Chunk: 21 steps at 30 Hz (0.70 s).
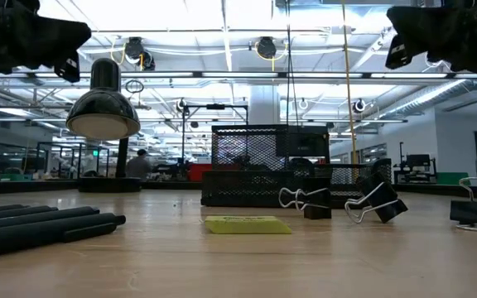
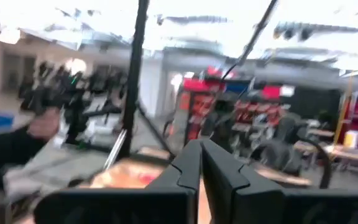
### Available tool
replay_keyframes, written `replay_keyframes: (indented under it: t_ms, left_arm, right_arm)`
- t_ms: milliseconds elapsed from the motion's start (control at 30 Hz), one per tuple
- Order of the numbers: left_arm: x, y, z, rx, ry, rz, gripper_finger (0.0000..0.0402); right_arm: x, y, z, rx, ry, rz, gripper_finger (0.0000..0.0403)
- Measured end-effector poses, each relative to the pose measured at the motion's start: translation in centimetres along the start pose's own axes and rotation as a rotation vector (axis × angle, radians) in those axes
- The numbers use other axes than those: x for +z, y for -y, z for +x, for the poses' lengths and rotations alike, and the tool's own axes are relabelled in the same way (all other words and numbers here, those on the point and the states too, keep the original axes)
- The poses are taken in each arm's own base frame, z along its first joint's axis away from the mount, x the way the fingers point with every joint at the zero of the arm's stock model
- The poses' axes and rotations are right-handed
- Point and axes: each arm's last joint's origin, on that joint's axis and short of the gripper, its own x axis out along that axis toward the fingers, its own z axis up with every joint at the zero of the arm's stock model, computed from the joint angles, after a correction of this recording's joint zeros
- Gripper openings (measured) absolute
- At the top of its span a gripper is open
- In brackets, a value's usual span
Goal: Pick and place office supplies into organizer
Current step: Put the black binder clip into the black desk organizer
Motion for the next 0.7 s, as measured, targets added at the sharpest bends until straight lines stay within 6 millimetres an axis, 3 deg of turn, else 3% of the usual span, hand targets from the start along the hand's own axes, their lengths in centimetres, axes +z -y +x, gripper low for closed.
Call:
replay_keyframes:
  t_ms: [67, 200, 333, 500, 700]
  left_arm:
    - [0.0, 0.0, 0.0, 0.000, 0.003, -0.026, 0.0047]
    - [0.9, 0.0, 0.0, 0.002, 0.093, -0.038, 0.0047]
    - [1.5, -0.2, -0.1, 0.069, 0.154, 0.082, 0.0047]
    - [1.3, -0.6, -0.1, 0.218, 0.116, 0.079, 0.0047]
    - [0.8, -0.9, -0.2, 0.320, 0.069, 0.024, 0.0047]
  right_arm:
    - [1.1, 0.2, 1.1, -0.058, -0.039, -0.023, 0.0034]
    - [1.7, 0.8, 3.5, -0.272, -0.282, -0.059, 0.0085]
    - [3.3, 0.2, 7.1, -0.246, -0.398, 0.002, 0.0158]
    - [4.6, -2.9, 11.2, -0.201, -0.579, -0.038, 0.0236]
    - [7.0, -8.3, 13.5, -0.098, -0.768, 0.005, 0.0264]
